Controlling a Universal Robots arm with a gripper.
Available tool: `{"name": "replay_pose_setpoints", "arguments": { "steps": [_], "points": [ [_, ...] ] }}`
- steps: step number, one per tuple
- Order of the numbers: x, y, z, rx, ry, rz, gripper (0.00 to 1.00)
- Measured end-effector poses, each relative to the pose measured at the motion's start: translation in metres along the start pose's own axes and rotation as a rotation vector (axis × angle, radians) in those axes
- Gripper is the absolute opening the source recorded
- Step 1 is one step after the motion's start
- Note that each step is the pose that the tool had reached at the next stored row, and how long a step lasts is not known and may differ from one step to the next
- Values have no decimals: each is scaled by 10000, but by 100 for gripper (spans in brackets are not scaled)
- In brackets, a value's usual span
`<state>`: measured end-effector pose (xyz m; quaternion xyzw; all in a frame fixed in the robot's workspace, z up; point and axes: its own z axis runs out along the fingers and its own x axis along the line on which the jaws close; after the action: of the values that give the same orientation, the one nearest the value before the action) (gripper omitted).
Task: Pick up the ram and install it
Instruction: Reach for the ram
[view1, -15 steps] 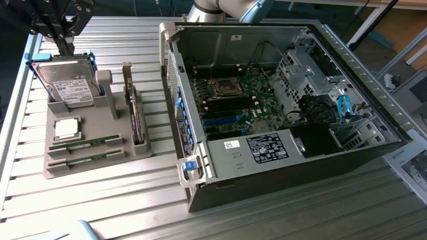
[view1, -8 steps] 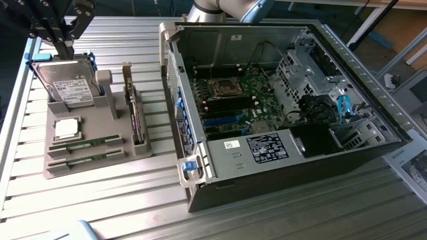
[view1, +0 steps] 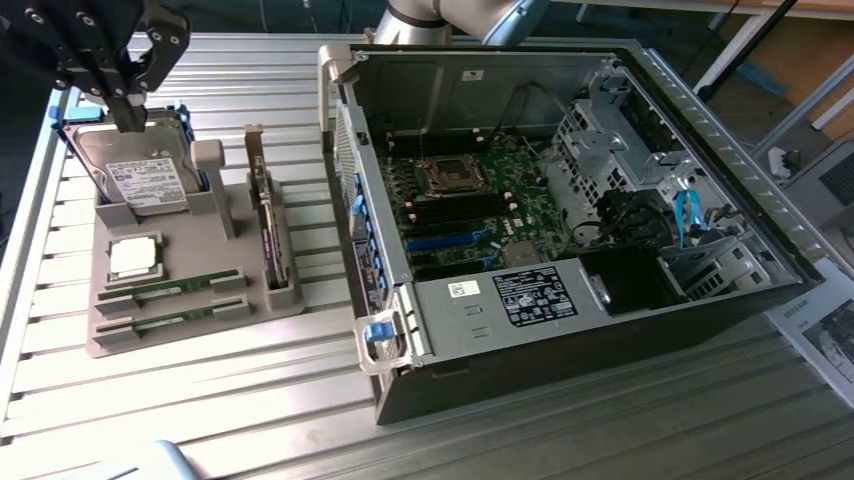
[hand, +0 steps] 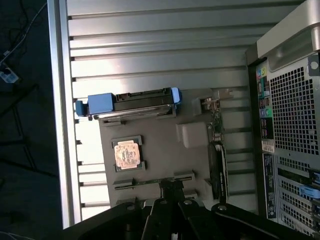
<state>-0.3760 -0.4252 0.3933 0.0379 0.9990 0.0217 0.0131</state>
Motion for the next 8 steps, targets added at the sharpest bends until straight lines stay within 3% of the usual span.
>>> {"name": "replay_pose_setpoints", "arguments": {
  "steps": [8],
  "points": [
    [-9, -116, -5, 0, 0, 0, 10]
  ]
}}
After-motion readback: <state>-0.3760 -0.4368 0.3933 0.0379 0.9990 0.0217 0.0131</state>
